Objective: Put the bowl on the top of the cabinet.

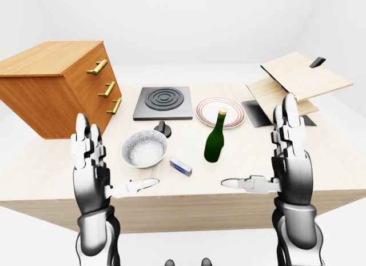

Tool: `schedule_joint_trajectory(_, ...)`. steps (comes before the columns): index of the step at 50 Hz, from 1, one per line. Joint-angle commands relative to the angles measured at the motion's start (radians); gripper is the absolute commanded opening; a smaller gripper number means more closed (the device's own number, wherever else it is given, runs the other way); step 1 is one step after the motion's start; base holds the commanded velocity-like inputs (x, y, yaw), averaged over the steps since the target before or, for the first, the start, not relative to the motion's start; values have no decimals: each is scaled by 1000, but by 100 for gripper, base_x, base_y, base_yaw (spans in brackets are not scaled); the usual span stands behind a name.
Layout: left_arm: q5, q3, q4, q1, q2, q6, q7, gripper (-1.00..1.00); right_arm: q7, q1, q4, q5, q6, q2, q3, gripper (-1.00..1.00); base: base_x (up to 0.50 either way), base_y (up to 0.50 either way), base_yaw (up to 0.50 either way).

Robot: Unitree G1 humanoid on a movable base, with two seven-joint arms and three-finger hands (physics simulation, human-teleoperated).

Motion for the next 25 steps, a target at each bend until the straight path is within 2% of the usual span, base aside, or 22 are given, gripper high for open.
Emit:
schedule_joint_trajectory(1,25,27,-117,31,-19,0,25,100,-1,17,-116,-62,0,5,0,100,0,0,0)
schedule_joint_trajectory(8,26,26,-103,24,-17,0,24,100,1,16,-112,-69,0,5,0,100,0,3,0)
schedule_joint_trajectory(25,27,30,-103,20,-16,0,24,100,3,15,-122,-71,0,6,-3,100,0,47,0)
